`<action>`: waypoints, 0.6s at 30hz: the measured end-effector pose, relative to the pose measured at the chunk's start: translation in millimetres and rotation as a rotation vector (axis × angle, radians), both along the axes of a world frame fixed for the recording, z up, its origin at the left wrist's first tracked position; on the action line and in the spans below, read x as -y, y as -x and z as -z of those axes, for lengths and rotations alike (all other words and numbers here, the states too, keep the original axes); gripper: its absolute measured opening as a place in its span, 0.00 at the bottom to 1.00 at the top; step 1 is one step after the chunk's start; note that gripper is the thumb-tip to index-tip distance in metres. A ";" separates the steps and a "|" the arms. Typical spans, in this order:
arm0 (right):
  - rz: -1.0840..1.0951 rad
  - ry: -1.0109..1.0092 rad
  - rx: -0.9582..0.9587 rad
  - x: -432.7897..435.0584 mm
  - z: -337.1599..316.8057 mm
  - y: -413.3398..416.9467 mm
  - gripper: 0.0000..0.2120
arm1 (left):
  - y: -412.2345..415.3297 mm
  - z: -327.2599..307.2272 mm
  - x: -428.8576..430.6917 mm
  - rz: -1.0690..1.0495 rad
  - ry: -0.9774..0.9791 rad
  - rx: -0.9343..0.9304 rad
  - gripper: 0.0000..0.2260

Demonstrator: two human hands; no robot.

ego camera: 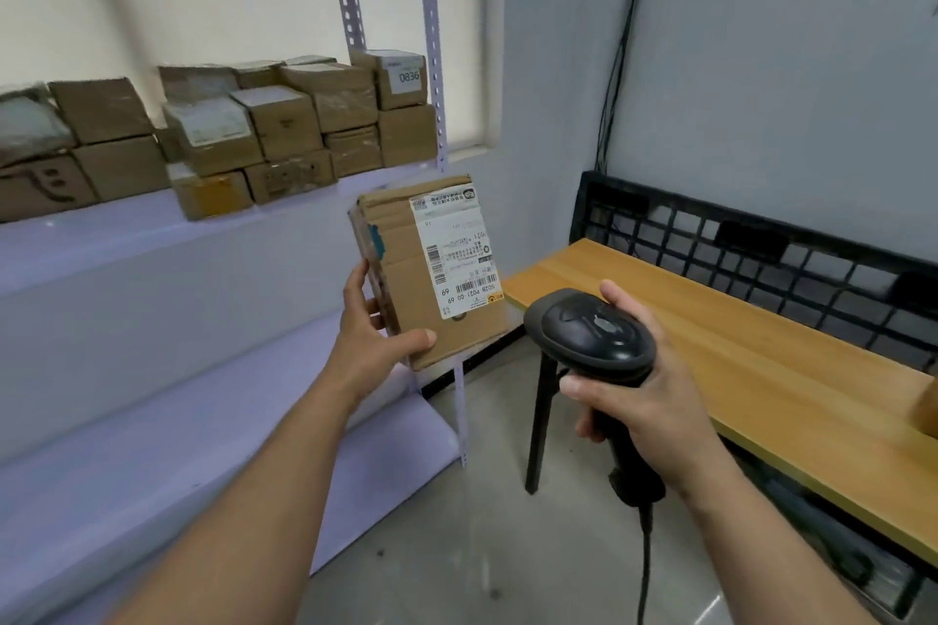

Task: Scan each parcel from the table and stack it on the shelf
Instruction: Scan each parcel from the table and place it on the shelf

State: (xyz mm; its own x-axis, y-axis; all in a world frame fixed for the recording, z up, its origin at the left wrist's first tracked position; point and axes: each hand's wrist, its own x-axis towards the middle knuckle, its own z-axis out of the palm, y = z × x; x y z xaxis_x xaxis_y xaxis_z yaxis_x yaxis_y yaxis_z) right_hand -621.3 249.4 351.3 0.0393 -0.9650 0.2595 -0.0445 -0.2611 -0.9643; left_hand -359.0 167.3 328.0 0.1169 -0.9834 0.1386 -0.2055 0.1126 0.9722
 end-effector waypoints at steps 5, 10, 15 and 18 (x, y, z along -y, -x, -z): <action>-0.054 0.029 -0.019 34.6 -8.0 -65.1 0.42 | -64.2 -15.6 14.1 -0.078 0.088 0.009 0.44; -0.137 0.040 -0.006 72.9 -16.3 -134.6 0.42 | -132.9 -33.4 26.4 -0.169 0.125 -0.009 0.42; -0.206 0.054 0.016 99.0 -22.3 -199.7 0.42 | -204.7 -57.2 28.2 -0.249 0.159 -0.052 0.45; -0.255 0.052 0.020 110.8 -25.5 -234.5 0.42 | -244.2 -69.7 24.5 -0.317 0.176 -0.065 0.45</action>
